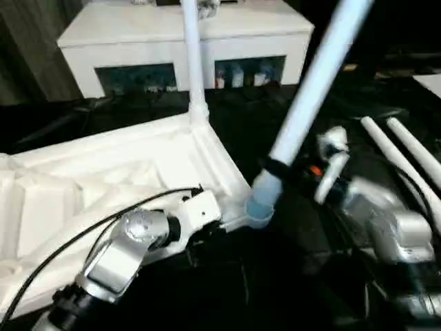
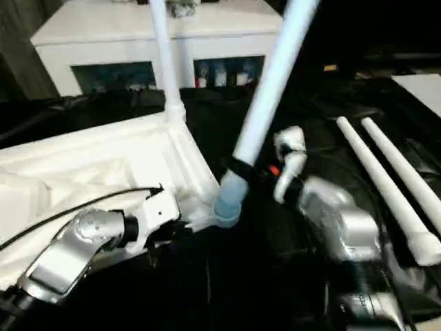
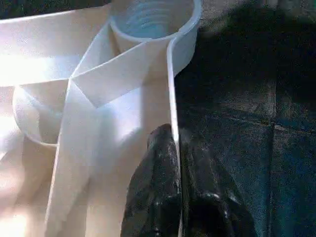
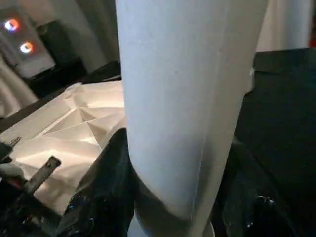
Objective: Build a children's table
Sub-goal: Insert table leg to table base
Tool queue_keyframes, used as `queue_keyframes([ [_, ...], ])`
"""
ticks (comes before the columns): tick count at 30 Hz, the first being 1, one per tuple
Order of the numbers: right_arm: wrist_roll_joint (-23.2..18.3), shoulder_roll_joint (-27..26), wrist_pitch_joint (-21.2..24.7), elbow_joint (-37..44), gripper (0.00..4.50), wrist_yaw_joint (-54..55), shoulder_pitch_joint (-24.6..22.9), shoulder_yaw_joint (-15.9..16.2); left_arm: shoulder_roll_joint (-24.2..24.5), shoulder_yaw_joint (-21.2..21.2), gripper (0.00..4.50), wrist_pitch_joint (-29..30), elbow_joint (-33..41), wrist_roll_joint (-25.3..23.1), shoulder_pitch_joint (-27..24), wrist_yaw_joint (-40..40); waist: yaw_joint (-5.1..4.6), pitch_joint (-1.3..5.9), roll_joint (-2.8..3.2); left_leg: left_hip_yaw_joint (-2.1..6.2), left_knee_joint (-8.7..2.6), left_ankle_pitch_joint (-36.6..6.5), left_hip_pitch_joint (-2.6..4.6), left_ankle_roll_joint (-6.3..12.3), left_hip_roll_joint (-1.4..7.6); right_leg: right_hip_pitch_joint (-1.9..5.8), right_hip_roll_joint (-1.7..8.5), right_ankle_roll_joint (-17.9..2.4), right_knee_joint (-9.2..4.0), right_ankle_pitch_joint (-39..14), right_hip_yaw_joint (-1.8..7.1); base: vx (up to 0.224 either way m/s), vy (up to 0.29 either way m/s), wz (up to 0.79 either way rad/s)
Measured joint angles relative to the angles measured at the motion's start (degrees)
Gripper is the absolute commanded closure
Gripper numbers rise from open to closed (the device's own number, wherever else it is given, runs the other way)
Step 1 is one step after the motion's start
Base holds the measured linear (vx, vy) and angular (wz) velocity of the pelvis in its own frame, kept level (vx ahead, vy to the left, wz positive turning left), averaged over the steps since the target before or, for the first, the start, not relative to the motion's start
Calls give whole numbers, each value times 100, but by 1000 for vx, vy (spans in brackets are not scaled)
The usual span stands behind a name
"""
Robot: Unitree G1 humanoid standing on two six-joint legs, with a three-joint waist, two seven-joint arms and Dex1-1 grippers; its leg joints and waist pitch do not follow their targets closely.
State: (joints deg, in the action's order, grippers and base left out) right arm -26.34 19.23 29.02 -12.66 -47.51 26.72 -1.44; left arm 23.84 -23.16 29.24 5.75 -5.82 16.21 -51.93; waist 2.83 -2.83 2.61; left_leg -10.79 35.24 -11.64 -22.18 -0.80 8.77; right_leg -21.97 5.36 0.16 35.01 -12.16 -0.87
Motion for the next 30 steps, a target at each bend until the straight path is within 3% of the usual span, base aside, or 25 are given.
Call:
queue_keyframes([
  [3,34,-1,-45,-305,267,-151,107,94,27,-68,450,-144,-20,5,34,-59,79,-2,-36,-5,-1,3,-15,15,1,-9,1,0,-5,-1,-3,0,0,0],
  [11,115,161,74,-579,267,-719,352,330,156,-182,450,-466,-332,-58,274,-147,70,-6,-216,-43,-1,13,-1,7,21,-7,3,1,8,0,3,0,0,0],
  [15,107,286,156,-592,267,-997,372,417,157,-212,450,-565,-454,-63,354,-155,70,-7,-266,-53,-1,17,-1,3,21,-3,4,1,8,1,12,0,0,0],
  [21,75,568,335,-564,267,-1288,360,421,149,-252,450,-682,-560,-59,419,-155,79,-8,-278,-59,-1,25,-2,7,22,2,7,2,12,2,11,0,0,0],
  [30,181,382,117,-911,267,-1240,358,403,154,-257,450,-815,-671,-58,451,-166,74,-8,-277,-58,-1,32,0,-2,25,3,7,2,19,2,9,0,0,0],
])
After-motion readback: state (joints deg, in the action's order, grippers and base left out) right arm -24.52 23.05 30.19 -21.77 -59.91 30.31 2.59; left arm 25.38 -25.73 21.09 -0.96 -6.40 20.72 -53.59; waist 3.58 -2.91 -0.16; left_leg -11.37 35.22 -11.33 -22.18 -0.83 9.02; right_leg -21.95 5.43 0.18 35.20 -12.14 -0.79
